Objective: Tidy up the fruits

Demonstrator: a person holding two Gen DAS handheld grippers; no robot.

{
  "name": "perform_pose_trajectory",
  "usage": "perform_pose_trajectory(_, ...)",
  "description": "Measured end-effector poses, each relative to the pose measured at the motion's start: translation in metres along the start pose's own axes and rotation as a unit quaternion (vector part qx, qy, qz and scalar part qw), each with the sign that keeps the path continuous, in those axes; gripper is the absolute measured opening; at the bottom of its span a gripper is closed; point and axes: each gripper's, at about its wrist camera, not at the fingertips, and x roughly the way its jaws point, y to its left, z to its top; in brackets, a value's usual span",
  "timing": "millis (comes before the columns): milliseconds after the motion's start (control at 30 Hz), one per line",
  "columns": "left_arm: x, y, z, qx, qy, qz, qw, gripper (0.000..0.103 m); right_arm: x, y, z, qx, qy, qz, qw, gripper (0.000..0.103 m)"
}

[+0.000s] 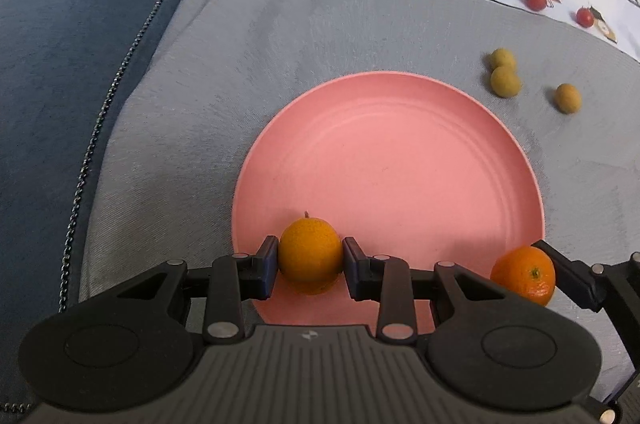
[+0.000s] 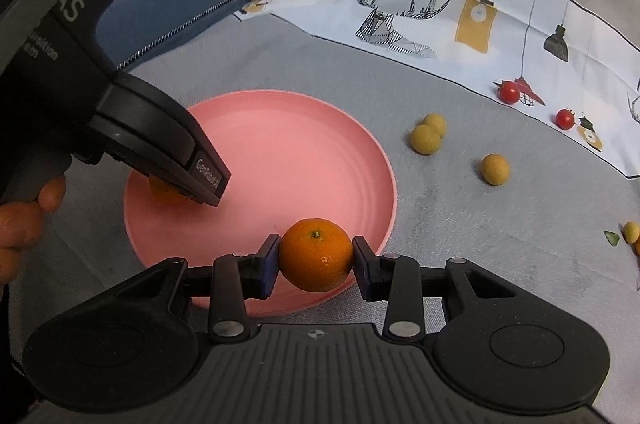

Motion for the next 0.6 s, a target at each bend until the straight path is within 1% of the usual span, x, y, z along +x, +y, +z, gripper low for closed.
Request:
perform_pose_trajectory(33, 0.000, 0.000, 0.000, 0.004, -0.001, -0.001, 1.0000, 0.059, 0.002, 0.000, 0.000, -0.003, 0.002, 0.002, 1.000, 0.040)
perform_pose_trajectory(67, -0.002, 0.000, 0.001, 0.005, -0.002, -0.003, 1.0000, 0.072, 0.002, 0.001, 0.001, -0.007, 0.003, 0.006, 1.000, 0.042)
perform_pose_trajectory(100, -0.008, 0.001, 0.001, 0.005, -0.013, -0.022, 0.9997, 0.094, 0.001, 0.001, 0.002, -0.010, -0.001, 0.008, 1.000, 0.055)
perform_pose_trajectory(133, -0.015, 0.001, 0.001, 0.003, -0.023, -0.028, 0.9993, 0.102, -0.001, 0.002, 0.004, -0.014, -0.005, 0.007, 1.000, 0.065)
perform_pose_trajectory(167, -0.022, 0.000, 0.000, 0.000, -0.041, -0.022, 0.9989, 0.103, -0.005, 0.003, 0.005, -0.016, -0.014, 0.002, 1.000, 0.080)
perform_pose_trajectory(200, -0.030, -0.002, -0.003, 0.005, -0.062, -0.011, 0.9980, 0.103, -0.010, 0.002, 0.006, -0.016, -0.023, -0.004, 1.000, 0.086)
perform_pose_trajectory(267, -0.044, -0.006, -0.008, 0.032, -0.085, 0.006, 0.9958, 0.103, -0.023, 0.001, 0.006, -0.015, -0.034, -0.006, 0.999, 0.086)
perform_pose_trajectory(333, -0.061, -0.008, -0.016, 0.045, -0.108, 0.026, 0.9928, 0.103, -0.036, -0.003, 0.004, -0.008, -0.029, -0.007, 1.000, 0.090)
perform_pose_trajectory(400, -0.079, -0.006, -0.028, 0.049, -0.129, 0.027, 0.9900, 0.103, -0.052, -0.008, -0.002, 0.006, -0.025, -0.005, 1.000, 0.092)
perform_pose_trajectory(467, -0.097, -0.002, -0.043, 0.049, -0.140, 0.027, 0.9886, 0.103, -0.071, -0.011, -0.010, 0.017, -0.020, -0.003, 1.000, 0.094)
perform_pose_trajectory(600, -0.129, 0.009, -0.075, 0.038, -0.146, 0.033, 0.9880, 0.103, -0.107, -0.009, -0.024, 0.047, -0.017, 0.000, 0.999, 0.096)
